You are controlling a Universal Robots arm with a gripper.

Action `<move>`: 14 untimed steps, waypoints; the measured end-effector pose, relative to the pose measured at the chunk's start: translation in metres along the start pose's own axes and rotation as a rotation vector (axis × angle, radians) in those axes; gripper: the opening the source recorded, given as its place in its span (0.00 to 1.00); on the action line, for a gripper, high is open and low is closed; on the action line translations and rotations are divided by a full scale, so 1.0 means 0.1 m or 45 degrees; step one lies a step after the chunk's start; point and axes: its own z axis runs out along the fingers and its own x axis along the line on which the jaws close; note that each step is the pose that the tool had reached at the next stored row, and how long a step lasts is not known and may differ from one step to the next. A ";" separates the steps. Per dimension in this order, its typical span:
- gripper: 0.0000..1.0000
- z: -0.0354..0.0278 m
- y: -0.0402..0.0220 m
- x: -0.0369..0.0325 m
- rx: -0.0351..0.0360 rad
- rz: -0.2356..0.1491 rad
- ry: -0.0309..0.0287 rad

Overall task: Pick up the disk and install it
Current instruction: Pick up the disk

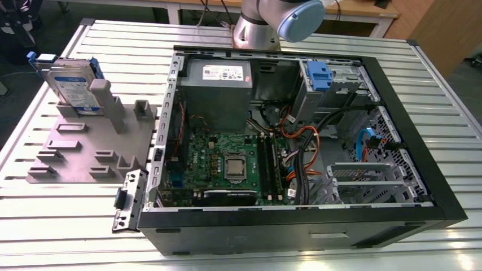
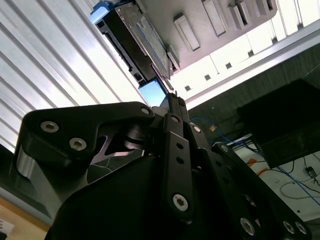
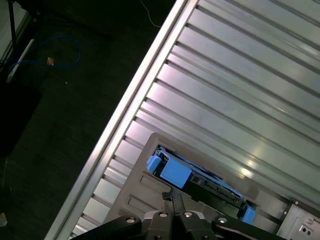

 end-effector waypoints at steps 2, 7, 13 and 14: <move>0.11 0.000 0.000 0.000 0.0000 -0.006 0.0003; 0.11 0.000 0.000 0.000 0.0000 -0.020 0.0008; 0.11 0.000 0.000 0.000 -0.0001 -0.037 0.0017; 0.11 0.000 0.000 0.000 0.0000 -0.039 0.0017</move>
